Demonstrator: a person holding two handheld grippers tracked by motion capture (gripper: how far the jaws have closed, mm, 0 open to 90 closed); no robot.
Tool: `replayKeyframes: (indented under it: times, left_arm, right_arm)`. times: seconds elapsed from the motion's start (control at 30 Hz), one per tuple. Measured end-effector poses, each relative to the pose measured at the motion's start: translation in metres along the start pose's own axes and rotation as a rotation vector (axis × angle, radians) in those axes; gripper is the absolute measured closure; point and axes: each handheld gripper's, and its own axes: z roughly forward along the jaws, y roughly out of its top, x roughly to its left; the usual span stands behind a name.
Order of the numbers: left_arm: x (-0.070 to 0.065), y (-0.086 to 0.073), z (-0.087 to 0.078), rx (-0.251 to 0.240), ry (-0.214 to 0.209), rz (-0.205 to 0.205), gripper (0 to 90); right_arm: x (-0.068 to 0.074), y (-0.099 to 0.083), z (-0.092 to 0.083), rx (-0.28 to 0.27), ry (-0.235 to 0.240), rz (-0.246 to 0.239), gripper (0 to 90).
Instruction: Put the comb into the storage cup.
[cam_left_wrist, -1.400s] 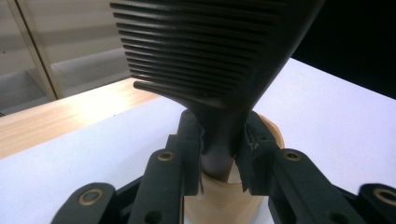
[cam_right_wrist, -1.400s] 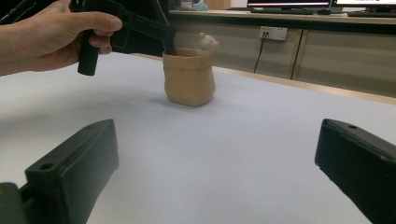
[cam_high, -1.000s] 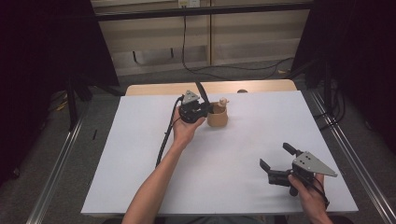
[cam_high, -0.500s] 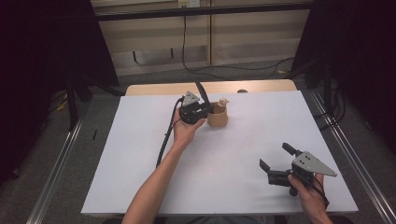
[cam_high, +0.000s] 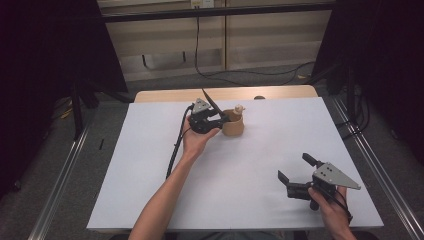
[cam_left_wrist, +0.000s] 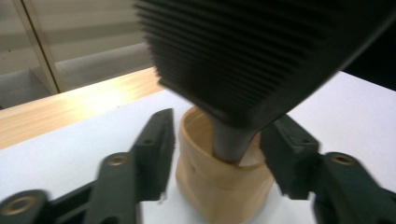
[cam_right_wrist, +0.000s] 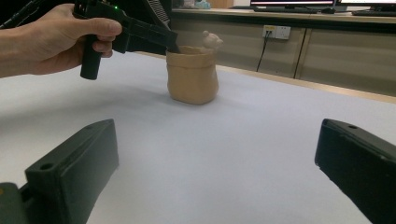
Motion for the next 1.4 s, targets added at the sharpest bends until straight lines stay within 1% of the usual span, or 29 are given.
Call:
replayKeyframes:
  times: [0.03, 0.07, 0.1, 0.13, 0.2, 0.23, 0.27, 0.3, 0.37, 0.4, 0.47, 0.5, 0.53, 0.6, 0.67, 0.73, 0.83, 0.9, 1.0, 1.03, 1.13, 1.17, 1.2, 1.3, 1.37, 1.4]
  left_arm:
    - [0.001, 0.0, -0.001, -0.008, -0.002, 0.003, 38.3]
    - [0.002, 0.0, -0.002, -0.012, -0.004, 0.015, 36.3]
    - [0.001, 0.0, -0.002, -0.008, -0.007, 0.02, 34.1]
    - [0.001, 0.0, -0.002, -0.008, -0.001, 0.027, 29.6]
    - [0.0, 0.0, -0.002, -0.009, 0.0, 0.023, 25.2]
    - [0.0, 0.0, -0.002, -0.009, 0.007, 0.019, 22.6]
    - [0.001, 0.0, -0.002, -0.007, 0.003, 0.013, 18.9]
    - [0.001, 0.0, -0.002, -0.009, -0.004, 0.003, 17.7]
    - [0.001, -0.001, -0.001, -0.014, 0.005, -0.005, 13.8]
    - [0.001, -0.001, -0.001, -0.013, 0.002, -0.008, 10.7]
    - [0.002, -0.003, -0.001, -0.011, 0.003, -0.036, 7.1]
    - [0.003, -0.004, 0.0, -0.01, 0.0, -0.038, 5.5]
    - [0.003, -0.004, -0.001, -0.008, -0.003, -0.033, 5.0]
    - [0.001, -0.005, -0.002, -0.014, 0.001, -0.003, 4.3]
    - [0.002, -0.005, -0.004, -0.02, -0.002, -0.013, 3.5]
    - [0.003, -0.004, -0.008, -0.038, 0.001, -0.024, 2.3]
    - [0.005, -0.003, -0.013, -0.038, 0.021, -0.016, 2.3]
    - [0.006, -0.004, -0.016, -0.05, 0.016, -0.023, 2.3]
    - [0.004, -0.006, -0.021, -0.059, 0.025, -0.016, 2.3]
    - [0.004, -0.006, -0.023, -0.063, 0.023, -0.008, 2.3]
    - [0.003, -0.008, -0.03, -0.07, 0.024, 0.0, 2.3]
    - [0.003, -0.008, -0.032, -0.076, 0.025, -0.004, 2.3]
    - [0.004, -0.008, -0.034, -0.079, 0.031, 0.0, 2.3]
    - [0.004, -0.009, -0.042, -0.09, 0.03, -0.011, 2.3]
    - [0.002, -0.009, -0.048, -0.089, 0.021, 0.002, 2.7]
    - [0.001, -0.01, -0.052, -0.09, 0.021, 0.009, 3.1]
  right_arm:
    - [0.0, 0.0, 0.0, 0.0, 0.0, -0.001, 0.0]
    - [0.0, 0.0, 0.0, 0.002, 0.001, 0.0, 0.0]
    - [0.0, 0.0, 0.001, 0.001, 0.001, 0.001, 0.0]
    - [0.0, 0.0, 0.001, 0.002, 0.001, -0.002, 0.0]
    - [0.0, 0.0, 0.001, 0.0, 0.0, -0.001, 0.0]
    - [0.0, 0.0, 0.001, 0.0, -0.001, -0.001, 0.0]
    - [0.0, 0.0, 0.001, -0.003, -0.002, 0.001, 0.0]
    - [-0.001, 0.0, 0.001, -0.006, -0.003, 0.0, 0.0]
    - [-0.002, 0.0, 0.001, -0.007, -0.012, 0.002, 0.0]
    - [-0.003, 0.0, 0.0, -0.007, -0.017, 0.004, 0.0]
    - [-0.004, 0.0, 0.0, -0.01, -0.022, 0.002, 0.0]
    - [-0.004, 0.0, 0.0, -0.014, -0.024, -0.001, 0.0]
    - [-0.004, 0.0, 0.001, -0.012, -0.024, -0.001, 0.0]
    - [-0.004, 0.0, 0.002, -0.011, -0.024, 0.002, 0.0]
    - [-0.005, -0.001, 0.003, -0.01, -0.023, 0.001, 0.0]
    - [-0.006, -0.001, 0.004, -0.008, -0.03, 0.005, 0.0]
    - [-0.009, -0.002, 0.004, -0.008, -0.036, 0.011, 0.0]
    - [-0.01, -0.002, 0.004, -0.009, -0.041, 0.009, 0.0]
    - [-0.01, -0.002, 0.002, -0.012, -0.047, 0.013, 0.0]
    - [-0.01, -0.001, 0.001, -0.012, -0.049, 0.017, 0.0]
    - [-0.01, -0.001, 0.0, -0.014, -0.058, 0.014, 0.0]
    - [-0.01, -0.001, 0.0, -0.014, -0.059, 0.015, 0.0]
    - [-0.01, -0.001, 0.0, -0.015, -0.062, 0.017, 0.0]
    - [-0.01, -0.001, -0.002, -0.017, -0.07, 0.015, 0.0]
    - [-0.01, -0.001, -0.003, -0.017, -0.076, 0.016, 0.0]
    - [-0.01, -0.001, -0.004, -0.02, -0.078, 0.008, 0.0]
